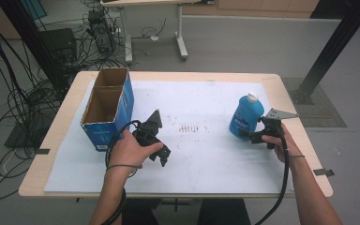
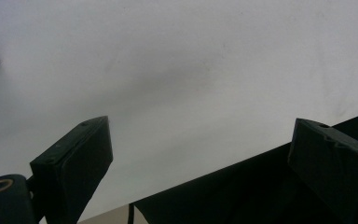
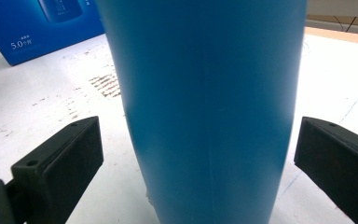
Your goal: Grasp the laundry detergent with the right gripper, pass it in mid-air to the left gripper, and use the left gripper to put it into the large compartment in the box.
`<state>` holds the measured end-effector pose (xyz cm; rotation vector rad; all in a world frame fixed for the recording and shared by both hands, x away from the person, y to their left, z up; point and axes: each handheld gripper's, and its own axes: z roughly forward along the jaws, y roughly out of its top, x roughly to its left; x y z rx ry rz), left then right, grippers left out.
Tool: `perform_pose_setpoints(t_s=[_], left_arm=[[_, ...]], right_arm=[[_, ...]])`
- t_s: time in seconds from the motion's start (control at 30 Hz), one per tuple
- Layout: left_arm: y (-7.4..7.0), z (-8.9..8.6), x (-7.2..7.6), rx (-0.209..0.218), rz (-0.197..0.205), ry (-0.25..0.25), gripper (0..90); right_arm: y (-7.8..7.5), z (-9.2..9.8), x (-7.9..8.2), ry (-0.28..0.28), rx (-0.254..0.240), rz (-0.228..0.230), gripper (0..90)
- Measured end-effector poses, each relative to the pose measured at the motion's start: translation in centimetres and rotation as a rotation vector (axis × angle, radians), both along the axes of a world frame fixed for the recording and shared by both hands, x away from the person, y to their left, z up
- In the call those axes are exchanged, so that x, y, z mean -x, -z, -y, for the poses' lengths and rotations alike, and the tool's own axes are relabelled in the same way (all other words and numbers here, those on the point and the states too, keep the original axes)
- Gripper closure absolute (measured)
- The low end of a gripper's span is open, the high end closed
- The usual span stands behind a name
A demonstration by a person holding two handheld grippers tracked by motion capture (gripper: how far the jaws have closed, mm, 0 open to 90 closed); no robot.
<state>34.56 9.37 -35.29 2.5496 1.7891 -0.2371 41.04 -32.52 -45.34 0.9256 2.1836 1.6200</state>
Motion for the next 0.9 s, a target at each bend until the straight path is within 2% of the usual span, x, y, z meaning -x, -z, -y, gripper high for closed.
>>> perform_pose_setpoints(t_s=[0.9], left_arm=[[0.15,0.14,0.06,-0.001,-0.003,0.002,6.7]], right_arm=[[0.21,-0.49,-0.03,0.031,0.001,0.008,2.4]])
